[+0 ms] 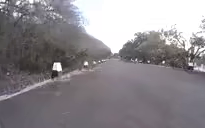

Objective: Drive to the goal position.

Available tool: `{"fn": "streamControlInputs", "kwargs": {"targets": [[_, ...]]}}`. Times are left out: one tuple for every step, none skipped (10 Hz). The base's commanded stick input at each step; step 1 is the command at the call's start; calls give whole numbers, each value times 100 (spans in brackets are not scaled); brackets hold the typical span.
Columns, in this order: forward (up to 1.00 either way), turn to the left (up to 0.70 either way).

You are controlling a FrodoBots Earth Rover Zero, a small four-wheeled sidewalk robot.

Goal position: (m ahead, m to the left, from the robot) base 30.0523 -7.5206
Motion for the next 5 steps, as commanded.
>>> {"fn": "streamControlInputs", "kwargs": {"targets": [[68,0],[68,0],[68,0],[68,0],[69,0]]}}
